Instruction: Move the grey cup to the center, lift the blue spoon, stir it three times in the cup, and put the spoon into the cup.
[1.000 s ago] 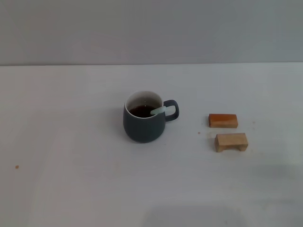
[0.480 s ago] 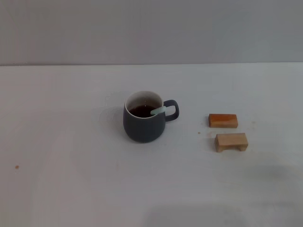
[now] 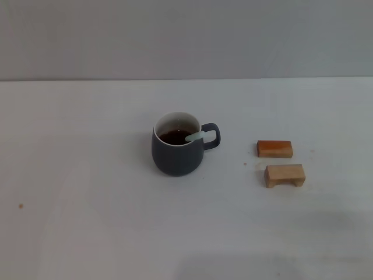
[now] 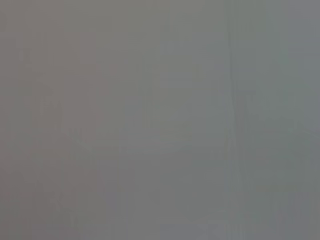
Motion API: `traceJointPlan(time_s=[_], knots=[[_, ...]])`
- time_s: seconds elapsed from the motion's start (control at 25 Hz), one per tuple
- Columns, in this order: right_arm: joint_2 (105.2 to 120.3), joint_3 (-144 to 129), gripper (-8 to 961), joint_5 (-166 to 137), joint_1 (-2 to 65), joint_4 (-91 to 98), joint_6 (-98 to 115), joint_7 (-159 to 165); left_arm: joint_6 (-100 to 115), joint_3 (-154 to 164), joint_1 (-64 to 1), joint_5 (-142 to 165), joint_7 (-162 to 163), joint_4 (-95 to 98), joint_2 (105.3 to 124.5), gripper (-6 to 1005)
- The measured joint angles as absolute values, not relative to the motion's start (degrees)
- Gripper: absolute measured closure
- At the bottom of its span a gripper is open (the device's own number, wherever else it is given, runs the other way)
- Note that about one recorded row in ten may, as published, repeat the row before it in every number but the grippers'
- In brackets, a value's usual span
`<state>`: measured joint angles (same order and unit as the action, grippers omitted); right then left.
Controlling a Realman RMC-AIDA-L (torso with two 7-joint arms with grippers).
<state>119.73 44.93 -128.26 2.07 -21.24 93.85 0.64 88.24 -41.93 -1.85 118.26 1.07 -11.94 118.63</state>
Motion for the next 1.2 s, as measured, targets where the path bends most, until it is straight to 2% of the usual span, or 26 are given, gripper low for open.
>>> traceJointPlan(time_s=[1.2], knots=[[119.76, 38.26, 303, -119.26, 2.89, -20.22, 93.67, 3.39, 87.91, -43.12, -2.04, 117.8, 0.79, -11.47, 118.63, 1001]])
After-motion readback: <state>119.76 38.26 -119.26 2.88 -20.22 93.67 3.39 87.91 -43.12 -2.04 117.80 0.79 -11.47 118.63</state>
